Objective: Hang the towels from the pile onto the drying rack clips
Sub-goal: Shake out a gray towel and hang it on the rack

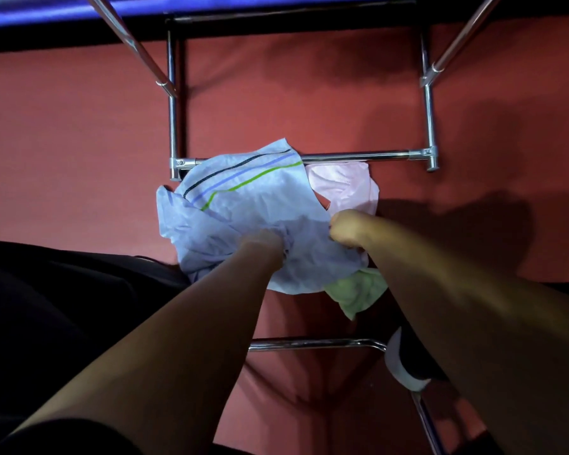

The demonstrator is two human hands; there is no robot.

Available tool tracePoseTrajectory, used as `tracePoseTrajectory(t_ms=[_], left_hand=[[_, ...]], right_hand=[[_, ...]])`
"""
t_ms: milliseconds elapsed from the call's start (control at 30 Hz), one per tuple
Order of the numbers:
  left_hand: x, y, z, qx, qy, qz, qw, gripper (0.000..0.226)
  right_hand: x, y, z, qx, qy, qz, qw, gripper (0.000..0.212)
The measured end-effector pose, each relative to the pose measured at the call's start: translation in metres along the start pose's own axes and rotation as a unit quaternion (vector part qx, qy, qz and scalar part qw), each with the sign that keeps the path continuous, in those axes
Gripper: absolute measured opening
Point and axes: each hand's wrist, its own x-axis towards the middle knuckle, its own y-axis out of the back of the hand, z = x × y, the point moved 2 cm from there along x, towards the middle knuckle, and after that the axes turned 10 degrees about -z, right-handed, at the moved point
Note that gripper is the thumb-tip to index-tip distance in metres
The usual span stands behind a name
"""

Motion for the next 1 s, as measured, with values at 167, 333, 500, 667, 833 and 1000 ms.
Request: tracePoseTrajectory(t_ms=[167,333,500,667,833,1000], left_hand=[[-0.008,0.037,0.000,-0.098,-0.059,0.085,0.990,0.038],[-0.030,0.077,0.009,-0.295,-0.153,0.091,0.939,0.032],[-0.055,0.098,0.018,-0.387,-0.231,0.090,0.888,0.023],[-0.100,0.124,0.037,-0.445,-0.291,0.119,0.839,0.027],[-0.140,0.158,0.049,-0.393,-0.335,0.121,0.848,0.021],[-0.176,0.181,0.040,-0.346,-0.312,0.198,0.863,0.015]], right_hand=[[-0.003,0.005,0.004,0.064,0.043,0.021,0.997,0.072],[-0.007,0.010,-0.010,0.121,0.132,0.041,0.983,0.094],[-0.016,0.020,-0.021,0.235,0.185,0.079,0.951,0.009],[-0.043,0.039,-0.032,0.271,0.231,0.078,0.931,0.043],[-0.084,0.056,-0.038,0.373,0.262,0.148,0.878,0.024],[-0.123,0.075,-0.026,0.409,0.254,0.225,0.847,0.022]])
